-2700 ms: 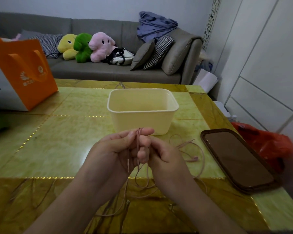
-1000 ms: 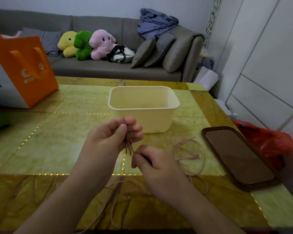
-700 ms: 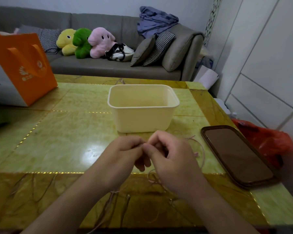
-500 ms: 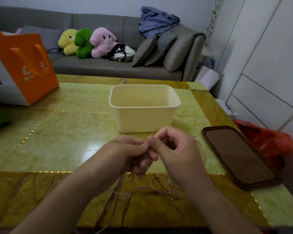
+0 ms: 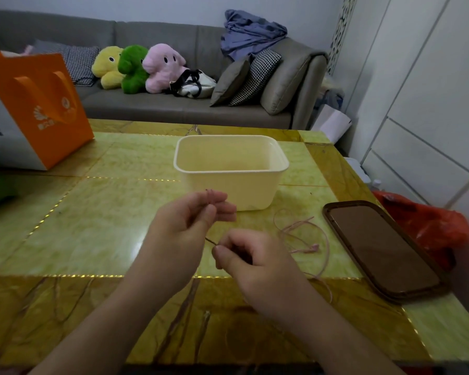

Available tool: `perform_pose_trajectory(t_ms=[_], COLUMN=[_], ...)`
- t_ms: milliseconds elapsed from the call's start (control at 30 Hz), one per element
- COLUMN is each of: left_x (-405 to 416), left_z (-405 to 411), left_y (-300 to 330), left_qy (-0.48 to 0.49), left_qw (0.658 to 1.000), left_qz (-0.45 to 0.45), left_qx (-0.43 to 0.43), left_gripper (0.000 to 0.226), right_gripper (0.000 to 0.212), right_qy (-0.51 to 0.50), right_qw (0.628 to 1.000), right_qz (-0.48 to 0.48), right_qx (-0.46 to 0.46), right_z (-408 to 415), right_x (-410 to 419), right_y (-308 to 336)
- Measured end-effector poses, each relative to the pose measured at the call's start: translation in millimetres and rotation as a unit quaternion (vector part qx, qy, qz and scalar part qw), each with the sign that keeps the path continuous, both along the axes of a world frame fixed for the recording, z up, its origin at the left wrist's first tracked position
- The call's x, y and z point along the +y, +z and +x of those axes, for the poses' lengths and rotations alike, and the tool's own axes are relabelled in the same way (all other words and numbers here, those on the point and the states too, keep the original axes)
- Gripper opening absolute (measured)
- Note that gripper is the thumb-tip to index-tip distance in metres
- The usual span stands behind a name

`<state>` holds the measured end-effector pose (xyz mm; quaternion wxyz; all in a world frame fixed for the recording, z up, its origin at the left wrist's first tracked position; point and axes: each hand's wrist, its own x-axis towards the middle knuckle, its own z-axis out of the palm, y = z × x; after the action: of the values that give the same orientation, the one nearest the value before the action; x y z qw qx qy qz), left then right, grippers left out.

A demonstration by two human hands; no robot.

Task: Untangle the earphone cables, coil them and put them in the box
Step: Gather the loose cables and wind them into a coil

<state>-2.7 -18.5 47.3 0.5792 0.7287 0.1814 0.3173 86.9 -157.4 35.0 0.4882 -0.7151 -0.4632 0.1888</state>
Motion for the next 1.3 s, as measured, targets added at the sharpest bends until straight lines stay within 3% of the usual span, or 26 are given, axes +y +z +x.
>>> perform_pose_trajectory(t_ms=[100, 267, 400, 533, 633, 733, 867, 1000, 1133, 1233, 1300], left_x=[0, -12, -19, -9, 0, -2, -8, -15, -19, -15, -10], left_z=[-2, -3, -2, -1, -1, -1, -4, -4, -3, -1, -1], left_y=[-4, 8, 13, 13, 10, 5, -2, 7, 13, 12, 11], left_qy=[-0.091, -0.165, -0.192, -0.151, -0.075, -0.028, -0.089, -0.140, -0.192, -0.176, -0.146], left_qw=[0.991, 0.974, 0.939, 0.923, 0.954, 0.991, 0.988, 0.980, 0.947, 0.930, 0.933], left_qz=[0.036, -0.115, -0.286, -0.330, -0.267, -0.129, 0.057, -0.087, -0.257, -0.311, -0.308], left_qx=[0.089, 0.101, -0.021, -0.131, -0.113, -0.012, 0.115, 0.113, 0.002, -0.083, -0.113], left_gripper=[0.027, 0.041, 0.034, 0.031, 0.030, 0.028, 0.049, 0.053, 0.034, 0.030, 0.030], right_gripper=[0.025, 0.027, 0.030, 0.031, 0.026, 0.022, 0.025, 0.025, 0.025, 0.029, 0.030], right_qy=[-0.040, -0.107, -0.112, -0.056, -0.019, 0.000, -0.020, -0.090, -0.091, -0.045, -0.026], right_qw=[0.997, 0.989, 0.990, 0.998, 0.999, 1.000, 0.999, 0.991, 0.991, 0.996, 0.999], right_qz=[0.064, 0.104, 0.085, 0.020, -0.023, -0.017, 0.045, 0.101, 0.089, 0.062, 0.017], right_qx=[0.006, 0.006, 0.022, -0.001, -0.020, -0.020, 0.009, 0.006, 0.032, 0.054, 0.017], right_z=[8, 22, 24, 13, 7, 5, 12, 24, 25, 17, 11], right_x=[-4, -10, -2, 4, 3, -1, -7, -8, 0, 6, 6], right_y=[5, 7, -2, -11, -10, -2, 5, 5, -5, -11, -11])
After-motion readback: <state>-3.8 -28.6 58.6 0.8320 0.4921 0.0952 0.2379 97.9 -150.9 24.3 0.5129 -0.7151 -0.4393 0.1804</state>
